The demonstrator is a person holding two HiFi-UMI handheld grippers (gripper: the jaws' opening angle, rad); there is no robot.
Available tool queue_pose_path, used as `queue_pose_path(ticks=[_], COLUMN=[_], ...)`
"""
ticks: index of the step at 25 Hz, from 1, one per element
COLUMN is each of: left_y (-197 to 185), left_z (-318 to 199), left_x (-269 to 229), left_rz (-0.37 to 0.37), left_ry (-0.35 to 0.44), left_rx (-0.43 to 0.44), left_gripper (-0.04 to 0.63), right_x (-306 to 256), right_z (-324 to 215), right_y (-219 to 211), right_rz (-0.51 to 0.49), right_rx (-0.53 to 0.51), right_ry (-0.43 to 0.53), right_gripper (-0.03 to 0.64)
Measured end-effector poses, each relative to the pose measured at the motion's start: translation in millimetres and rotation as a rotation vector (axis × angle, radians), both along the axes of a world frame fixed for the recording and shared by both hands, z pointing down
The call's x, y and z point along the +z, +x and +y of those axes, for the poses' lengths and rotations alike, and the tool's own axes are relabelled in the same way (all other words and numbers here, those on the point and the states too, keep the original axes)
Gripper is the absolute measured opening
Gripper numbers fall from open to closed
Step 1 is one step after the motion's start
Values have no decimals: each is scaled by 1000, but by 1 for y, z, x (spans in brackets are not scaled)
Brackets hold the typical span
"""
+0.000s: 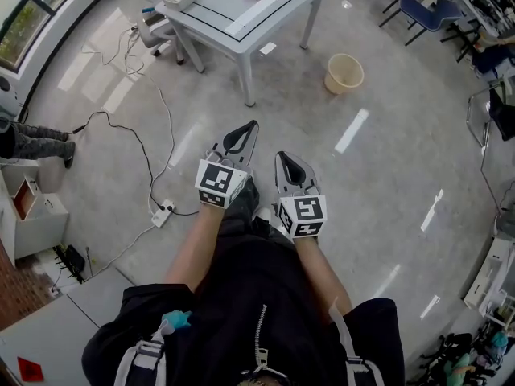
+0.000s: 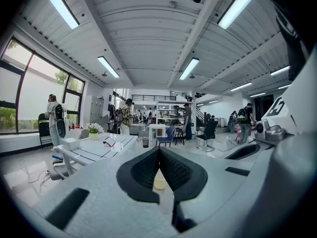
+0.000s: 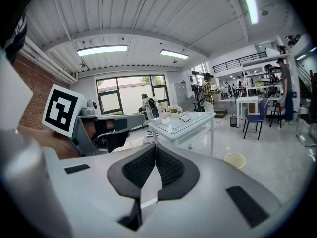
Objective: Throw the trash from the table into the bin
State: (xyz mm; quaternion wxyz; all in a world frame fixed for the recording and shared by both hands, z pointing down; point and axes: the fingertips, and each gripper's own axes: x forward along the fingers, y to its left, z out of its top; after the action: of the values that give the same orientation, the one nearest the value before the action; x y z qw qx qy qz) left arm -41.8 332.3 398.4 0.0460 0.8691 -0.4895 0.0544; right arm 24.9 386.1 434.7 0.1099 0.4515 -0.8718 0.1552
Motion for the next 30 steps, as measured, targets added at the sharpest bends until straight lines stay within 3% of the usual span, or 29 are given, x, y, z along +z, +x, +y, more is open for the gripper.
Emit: queue_pose_path(ticks=[16,30], left_y=[-37,-96], left_z=[-159,-239], left_x=[2,5], left_rz=[29,58], left_ry=[-7,-9], left_rx=[49,35], left_gripper=[6,6], right_x=[3,9], right_z=[-155,-227], right_y=[-44,-95], right_rz=[42,71], right_rx=[21,32], right_ry=[-21,-30], right_gripper=[11,11])
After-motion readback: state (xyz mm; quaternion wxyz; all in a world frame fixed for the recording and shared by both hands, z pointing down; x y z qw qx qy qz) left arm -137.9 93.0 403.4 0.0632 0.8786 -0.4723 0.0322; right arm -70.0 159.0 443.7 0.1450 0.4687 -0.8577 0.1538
